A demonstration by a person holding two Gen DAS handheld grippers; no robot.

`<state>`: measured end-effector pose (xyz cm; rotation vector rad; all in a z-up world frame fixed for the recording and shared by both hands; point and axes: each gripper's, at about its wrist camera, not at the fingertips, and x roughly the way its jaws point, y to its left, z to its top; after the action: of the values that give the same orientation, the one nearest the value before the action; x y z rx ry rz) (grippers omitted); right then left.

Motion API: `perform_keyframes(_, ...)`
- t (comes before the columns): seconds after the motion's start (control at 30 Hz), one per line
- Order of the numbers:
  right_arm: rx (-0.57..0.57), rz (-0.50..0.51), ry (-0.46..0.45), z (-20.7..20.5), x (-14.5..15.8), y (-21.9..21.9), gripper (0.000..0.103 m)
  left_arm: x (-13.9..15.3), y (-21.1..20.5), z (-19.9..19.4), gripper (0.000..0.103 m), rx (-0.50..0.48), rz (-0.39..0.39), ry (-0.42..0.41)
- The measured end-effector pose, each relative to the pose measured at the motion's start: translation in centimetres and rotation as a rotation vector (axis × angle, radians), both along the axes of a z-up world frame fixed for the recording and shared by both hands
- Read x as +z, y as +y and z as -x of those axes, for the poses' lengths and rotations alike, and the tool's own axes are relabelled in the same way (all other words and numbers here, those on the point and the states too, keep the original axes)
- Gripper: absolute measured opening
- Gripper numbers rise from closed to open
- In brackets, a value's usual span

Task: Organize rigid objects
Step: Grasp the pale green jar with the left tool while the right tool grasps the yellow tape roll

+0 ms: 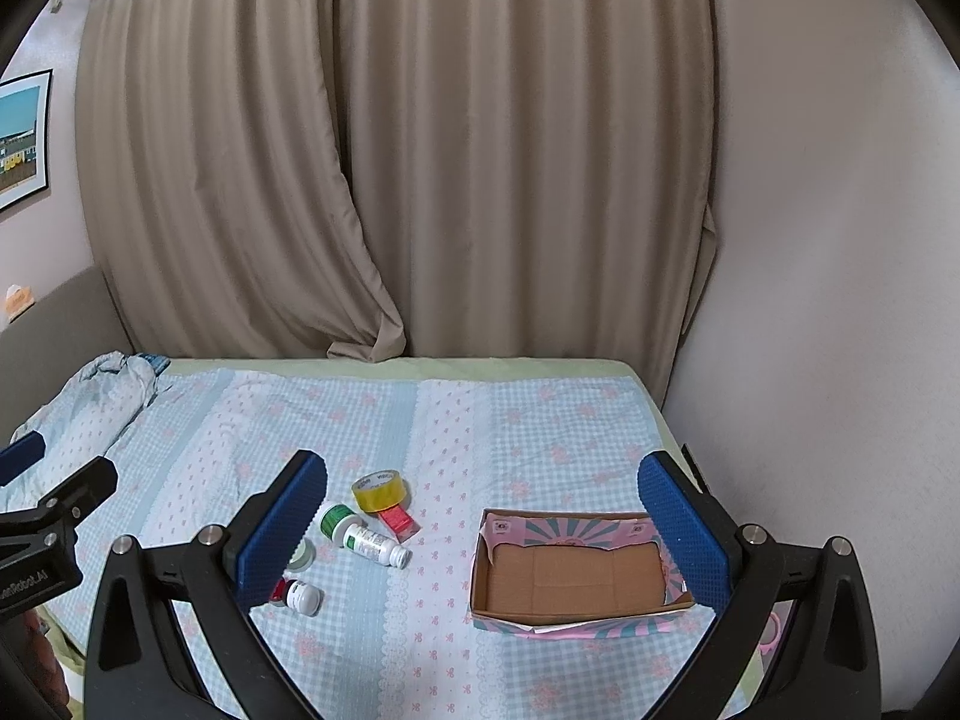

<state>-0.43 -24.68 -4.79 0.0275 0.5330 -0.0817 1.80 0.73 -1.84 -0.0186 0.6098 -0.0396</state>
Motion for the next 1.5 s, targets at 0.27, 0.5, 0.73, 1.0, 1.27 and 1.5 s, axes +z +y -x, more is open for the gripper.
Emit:
perform_keyframes(0.27, 0.108, 0.021, 0.097, -3.7, -2.1, 0.3, 0.103, -4.4, 1.4, -3.1, 0.102, 0.085, 0.083, 0.161)
perform_keyframes(0.5, 0.264, 0.004, 0.204, -10.0, -6.7, 0.6, 0.103, -11.4, 2.9, -6.6, 0.102, 0.192, 0.149, 0.310)
perform_keyframes(0.73, 0.329, -0.003, 0.310, -17.2, -12.0, 2.0, 0.103, -18.1, 4.1, -11.6, 0.102, 0.245, 0.151, 0.377)
perform_keyframes(1.0, 0.394, -0.004, 0.451, -26.4, -20.6, 4.9, 0.103, -26.9, 6.2, -18.5, 0.102, 0.258, 0.127, 0.475)
perform_keyframes(1.27, 0.448, 0.007, 0.582, -34.3, -31.0, 8.7, 0.103, -36.8, 7.6, -24.7, 0.102, 0.228, 0.099, 0.597)
perform_keyframes(1.5, 0.473, 0.029, 0.650, -38.8, -37.6, 10.6, 0.103, -43.3, 7.1, -27.3, 0.100, 0.164, 0.072, 0.666)
